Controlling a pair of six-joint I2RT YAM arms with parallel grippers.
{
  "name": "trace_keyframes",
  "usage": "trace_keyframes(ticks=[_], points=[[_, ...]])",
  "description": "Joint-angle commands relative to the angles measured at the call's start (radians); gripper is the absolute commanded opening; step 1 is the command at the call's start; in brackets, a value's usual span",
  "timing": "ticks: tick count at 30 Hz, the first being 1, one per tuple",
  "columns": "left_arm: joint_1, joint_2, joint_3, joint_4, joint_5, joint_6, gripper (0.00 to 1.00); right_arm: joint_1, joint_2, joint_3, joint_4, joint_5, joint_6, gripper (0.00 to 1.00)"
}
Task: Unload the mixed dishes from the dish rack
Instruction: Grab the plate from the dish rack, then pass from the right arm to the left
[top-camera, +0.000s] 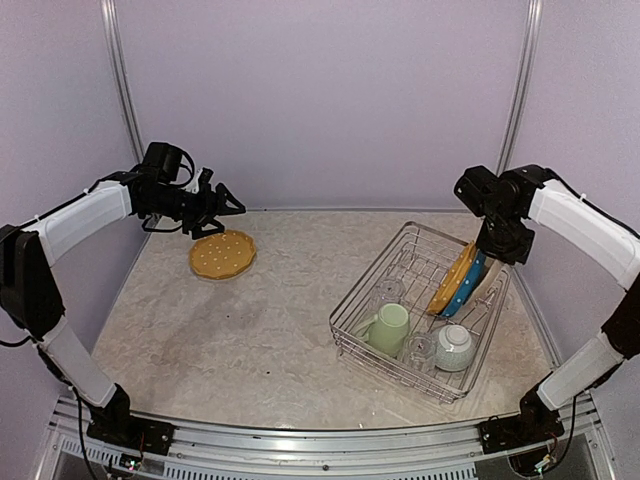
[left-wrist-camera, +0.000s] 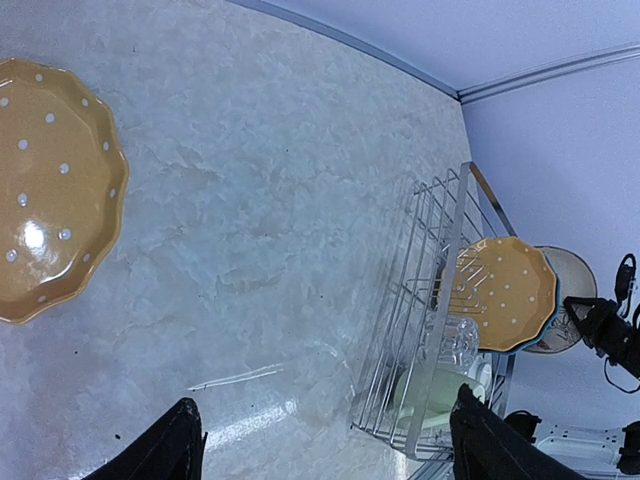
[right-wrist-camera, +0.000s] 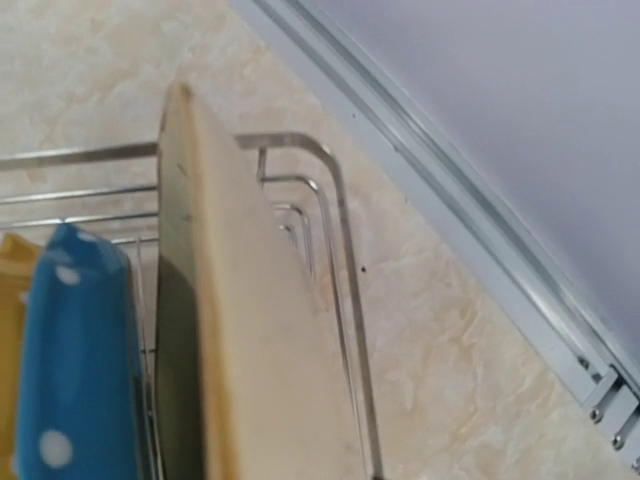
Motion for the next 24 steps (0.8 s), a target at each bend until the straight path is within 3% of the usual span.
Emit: trace_keyframes(ticks=[1,13,17,24], points=[[0.003,-0.002,0.015,-0.019,0.015,-0.002,0.81,-0.002,-0.076,0.060,-0.058,0.085,-0.051,0.00],[0.002,0.004,0.016,-0.020,0.015,-0.001,0.81,-0.002,-0.310,0.041,-0.003,0.155,-0.265,0.00],[0.000,0.006,0.015,-0.018,0.017,-0.001,0.81,-0.002,-0.430,-0.012,0.180,0.111,-0.424,0.00],[0.001,0.012,0.014,-0.006,0.054,-0.003,0.82,-0.002,-0.600,-0.028,0.537,-0.127,-0.642,0.00]])
